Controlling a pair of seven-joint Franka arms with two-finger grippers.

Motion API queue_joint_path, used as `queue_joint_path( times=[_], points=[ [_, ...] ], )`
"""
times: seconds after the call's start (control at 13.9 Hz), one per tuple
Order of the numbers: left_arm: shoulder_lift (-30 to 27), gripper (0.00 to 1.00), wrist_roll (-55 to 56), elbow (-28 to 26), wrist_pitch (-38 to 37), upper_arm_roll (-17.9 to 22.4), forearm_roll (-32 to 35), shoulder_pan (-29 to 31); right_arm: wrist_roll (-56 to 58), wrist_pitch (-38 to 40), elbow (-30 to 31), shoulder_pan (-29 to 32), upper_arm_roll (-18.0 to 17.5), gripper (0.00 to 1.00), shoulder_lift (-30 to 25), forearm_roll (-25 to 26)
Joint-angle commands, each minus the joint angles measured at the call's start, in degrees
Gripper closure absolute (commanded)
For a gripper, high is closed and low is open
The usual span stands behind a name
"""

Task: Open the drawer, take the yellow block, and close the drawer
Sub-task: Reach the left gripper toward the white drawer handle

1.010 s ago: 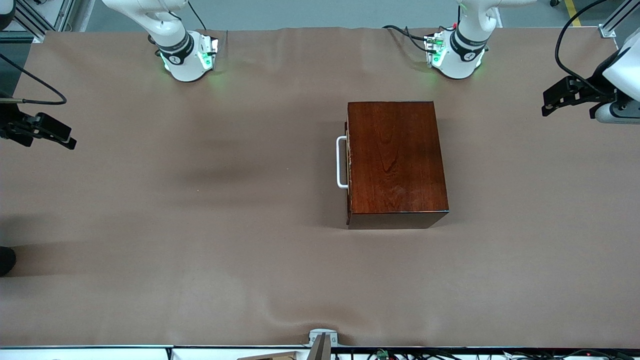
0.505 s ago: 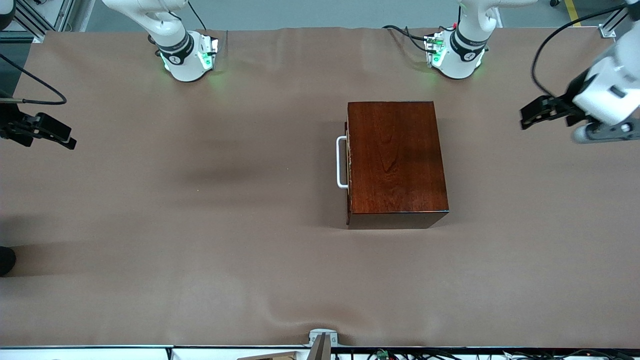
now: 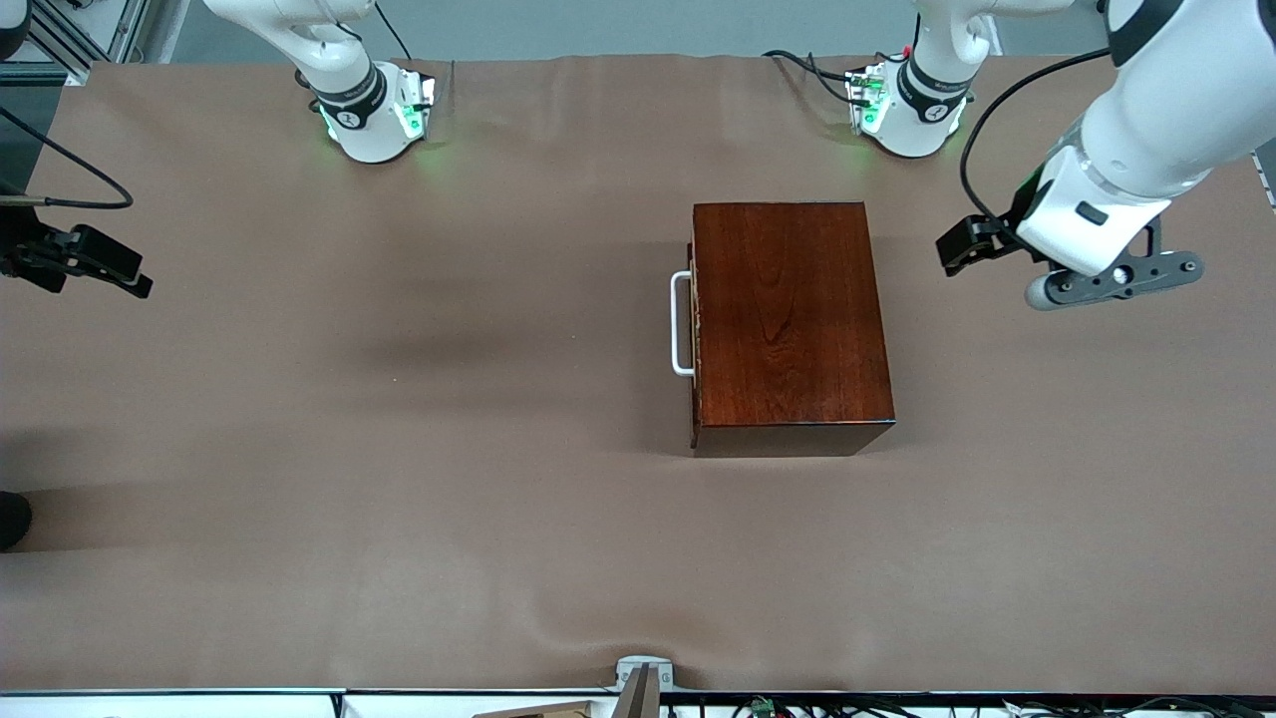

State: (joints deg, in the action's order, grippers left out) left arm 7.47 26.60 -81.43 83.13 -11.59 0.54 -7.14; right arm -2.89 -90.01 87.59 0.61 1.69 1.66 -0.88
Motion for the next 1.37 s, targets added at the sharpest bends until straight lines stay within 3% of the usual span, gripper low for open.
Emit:
queue_joint_path(
  times=[0.0,0.36,0.58,0.94,1.15,1.3],
  points=[
    [3.2,0.00,0.7,2.9,-0.1,0.1,-0.3,-2.4,0.2,-0.1,0.5,0.6,-0.5,0.00,-1.0,0.3],
    [8.8,0.00,4.1,7.6,0.4,0.1,-0.1,-7.5,0.2,-0.1,0.5,0.6,-0.5,0.00,-1.0,0.3],
    [11.5,0.00,9.9,8.0,2.1,0.9,0.2,-13.6,0.2,-0.1,0.5,0.6,-0.5,0.00,-1.0,0.3],
    [17.7,0.00,25.1,8.9,14.9,1.0,0.7,-22.3,0.2,-0.2,0.5,0.6,-0.5,0.00,-1.0,0.3],
    [25.0,0.00,32.2,12.9,16.4,1.7,8.1,-30.3,0.2,-0.2,0.5,0.6,-0.5,0.00,-1.0,0.3],
    [28.6,0.00,37.0,15.2,19.6,5.8,9.6,-36.5,0.2,-0.2,0.5,0.6,-0.5,0.00,-1.0,0.3]
  ],
)
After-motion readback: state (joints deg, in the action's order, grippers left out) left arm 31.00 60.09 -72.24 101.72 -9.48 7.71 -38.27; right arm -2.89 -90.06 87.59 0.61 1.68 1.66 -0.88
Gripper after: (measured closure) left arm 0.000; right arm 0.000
